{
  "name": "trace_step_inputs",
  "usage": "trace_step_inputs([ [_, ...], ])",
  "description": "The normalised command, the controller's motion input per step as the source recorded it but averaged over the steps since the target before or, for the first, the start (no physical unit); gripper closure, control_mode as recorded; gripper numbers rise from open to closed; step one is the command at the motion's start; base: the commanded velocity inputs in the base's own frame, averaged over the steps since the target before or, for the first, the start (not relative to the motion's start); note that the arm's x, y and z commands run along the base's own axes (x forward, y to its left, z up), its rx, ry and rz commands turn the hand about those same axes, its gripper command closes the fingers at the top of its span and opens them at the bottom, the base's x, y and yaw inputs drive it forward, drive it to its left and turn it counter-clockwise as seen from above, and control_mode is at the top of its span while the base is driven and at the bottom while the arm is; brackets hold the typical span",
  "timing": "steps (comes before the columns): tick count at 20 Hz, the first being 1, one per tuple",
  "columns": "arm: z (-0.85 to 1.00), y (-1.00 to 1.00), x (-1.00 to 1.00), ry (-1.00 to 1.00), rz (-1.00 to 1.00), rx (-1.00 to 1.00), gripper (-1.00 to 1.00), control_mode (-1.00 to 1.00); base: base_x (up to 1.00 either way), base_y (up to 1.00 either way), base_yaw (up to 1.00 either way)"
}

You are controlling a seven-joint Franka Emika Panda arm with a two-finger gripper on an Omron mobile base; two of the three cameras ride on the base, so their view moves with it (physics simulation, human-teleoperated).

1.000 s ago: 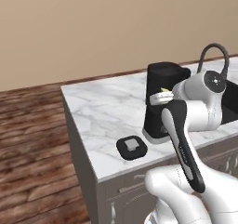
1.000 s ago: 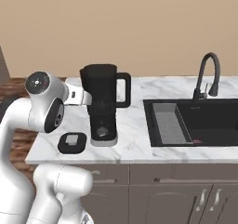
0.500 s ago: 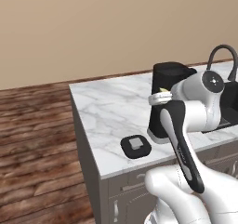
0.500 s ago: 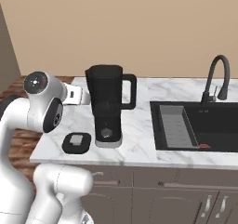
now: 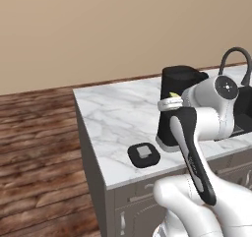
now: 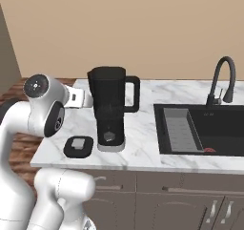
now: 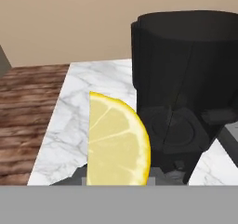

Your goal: Grab the garlic and lemon wedge from the fridge, place them in the blender, close the lid, and turn on the blender to create a marinade.

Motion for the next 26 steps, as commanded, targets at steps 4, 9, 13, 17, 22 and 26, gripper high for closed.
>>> trace_step_inputs([
  [4, 0.07, 0.0, 0.0, -0.02, -0.01, 0.0, 1.0, -1.0, 0.0, 0.0, 0.0],
  [9, 0.37, 0.0, 0.0, 0.0, 0.0, 0.0, 1.0, -1.0, 0.0, 0.0, 0.0],
  [13, 0.58, 0.0, 0.0, 0.0, 0.0, 0.0, 1.0, -1.0, 0.0, 0.0, 0.0],
  [17, 0.57, 0.0, 0.02, 0.0, 0.0, 0.0, 1.0, -1.0, 0.0, 0.0, 0.0],
  [22, 0.25, -0.08, 0.2, 0.01, -0.01, 0.0, 1.0, -1.0, 0.0, 0.0, 0.0],
  [26, 0.28, -0.21, 0.17, 0.0, -0.05, 0.0, 1.0, -1.0, 0.0, 0.0, 0.0],
])
